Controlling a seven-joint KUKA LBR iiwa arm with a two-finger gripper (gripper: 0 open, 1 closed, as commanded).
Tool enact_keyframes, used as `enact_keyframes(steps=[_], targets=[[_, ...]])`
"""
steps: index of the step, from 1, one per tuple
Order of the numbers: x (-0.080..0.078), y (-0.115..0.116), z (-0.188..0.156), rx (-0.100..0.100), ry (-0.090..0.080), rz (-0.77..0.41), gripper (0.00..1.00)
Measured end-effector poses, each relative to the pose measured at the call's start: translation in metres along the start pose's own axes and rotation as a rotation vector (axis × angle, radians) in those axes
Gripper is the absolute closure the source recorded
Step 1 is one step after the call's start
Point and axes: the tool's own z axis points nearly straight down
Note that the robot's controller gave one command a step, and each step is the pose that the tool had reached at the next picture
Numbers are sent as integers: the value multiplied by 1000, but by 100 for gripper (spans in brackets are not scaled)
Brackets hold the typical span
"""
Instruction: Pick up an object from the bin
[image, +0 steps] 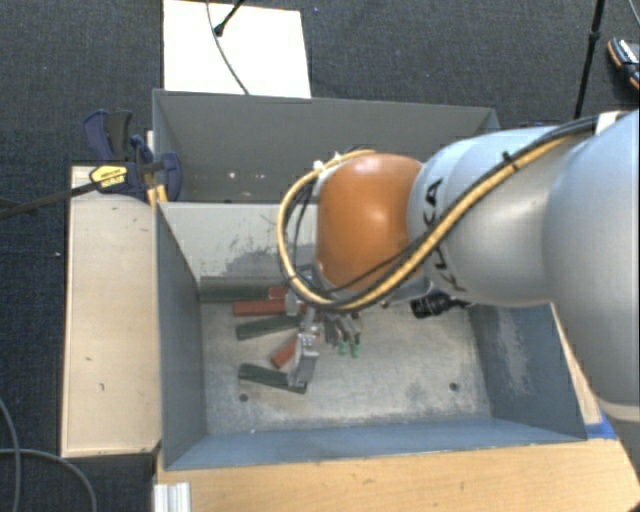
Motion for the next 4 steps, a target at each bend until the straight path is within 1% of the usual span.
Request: enact_keyframes(steps=[1, 2, 3, 4], targets=[[11, -6, -1, 0, 0, 180, 0], [22, -9, 56, -4, -7, 197, 0], [1, -7, 89, -1, -5, -451, 100], [0, -7, 89, -1, -6, -450, 100]])
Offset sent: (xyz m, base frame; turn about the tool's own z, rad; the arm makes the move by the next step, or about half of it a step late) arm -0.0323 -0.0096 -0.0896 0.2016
